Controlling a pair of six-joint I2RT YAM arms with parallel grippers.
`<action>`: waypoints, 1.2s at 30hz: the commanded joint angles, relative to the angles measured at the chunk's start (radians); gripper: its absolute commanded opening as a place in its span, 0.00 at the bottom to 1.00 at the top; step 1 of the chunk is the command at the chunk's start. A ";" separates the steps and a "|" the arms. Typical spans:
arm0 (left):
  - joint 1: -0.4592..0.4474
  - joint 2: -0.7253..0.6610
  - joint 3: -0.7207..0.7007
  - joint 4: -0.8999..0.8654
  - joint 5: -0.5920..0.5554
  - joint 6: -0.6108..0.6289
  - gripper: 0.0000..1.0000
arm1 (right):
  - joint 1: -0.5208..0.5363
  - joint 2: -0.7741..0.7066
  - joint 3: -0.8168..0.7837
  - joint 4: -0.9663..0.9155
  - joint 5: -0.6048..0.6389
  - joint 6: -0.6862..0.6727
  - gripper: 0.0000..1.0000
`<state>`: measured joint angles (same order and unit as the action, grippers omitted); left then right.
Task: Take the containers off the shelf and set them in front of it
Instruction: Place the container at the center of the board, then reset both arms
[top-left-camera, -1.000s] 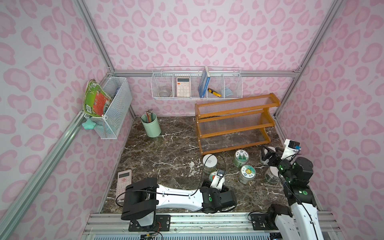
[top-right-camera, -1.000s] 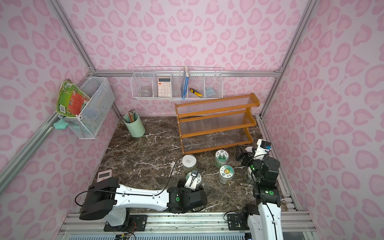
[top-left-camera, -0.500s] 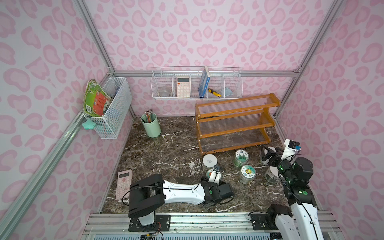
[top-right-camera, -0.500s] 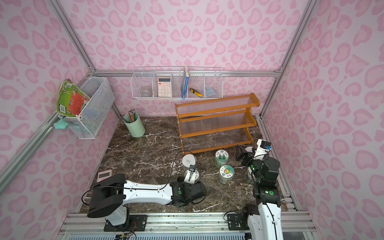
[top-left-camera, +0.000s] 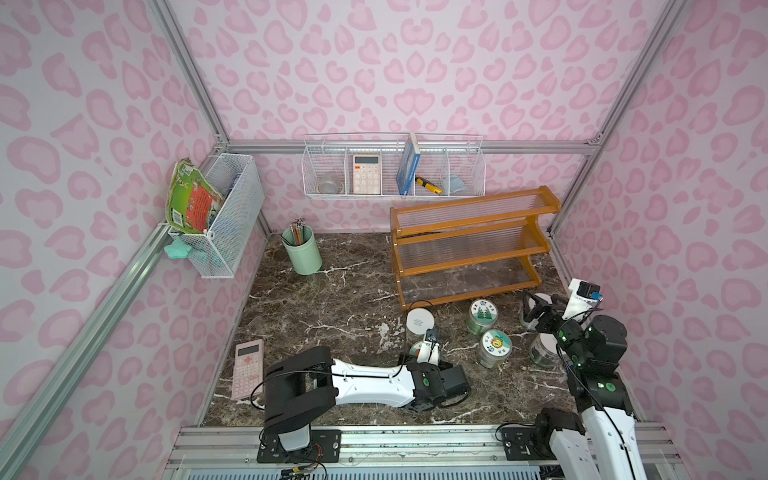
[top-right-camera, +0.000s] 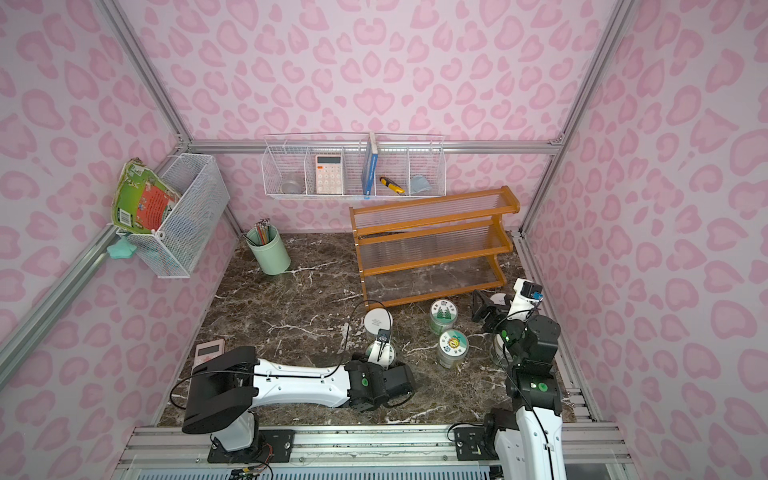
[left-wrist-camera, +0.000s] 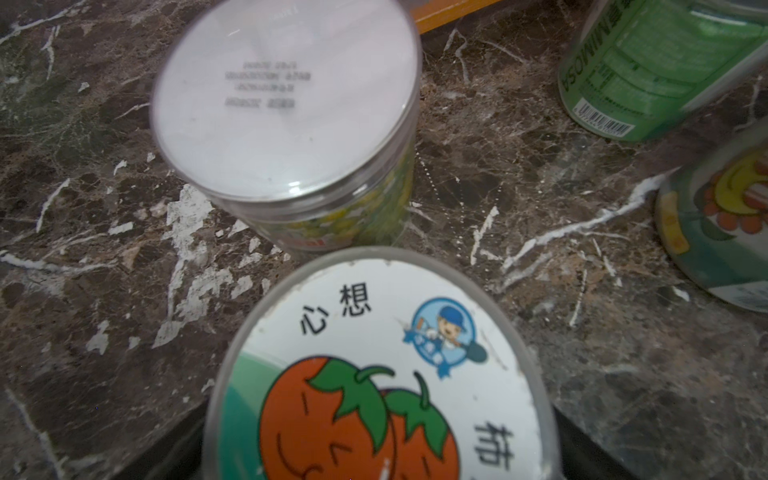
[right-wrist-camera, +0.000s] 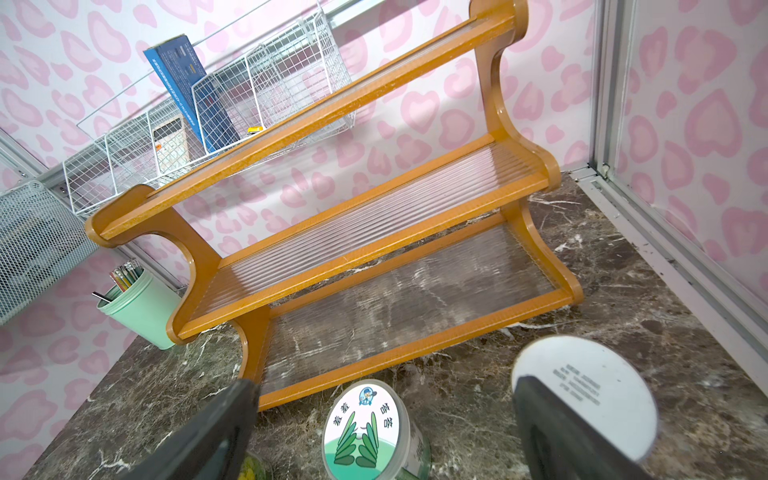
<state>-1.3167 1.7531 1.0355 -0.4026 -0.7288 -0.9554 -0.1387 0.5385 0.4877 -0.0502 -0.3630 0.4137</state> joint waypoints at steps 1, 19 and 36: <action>-0.002 0.005 0.010 -0.044 -0.022 -0.019 0.99 | 0.001 -0.003 0.003 0.008 -0.006 -0.007 0.99; -0.118 -0.065 0.202 -0.485 -0.333 -0.190 0.99 | 0.001 0.019 -0.007 0.043 -0.028 0.006 0.99; 0.275 -0.566 -0.131 0.233 -0.282 0.627 0.99 | 0.010 0.258 0.021 0.318 0.052 -0.089 0.99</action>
<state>-1.0935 1.2140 0.9276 -0.3733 -1.0645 -0.5453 -0.1307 0.7757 0.5194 0.1555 -0.3397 0.3737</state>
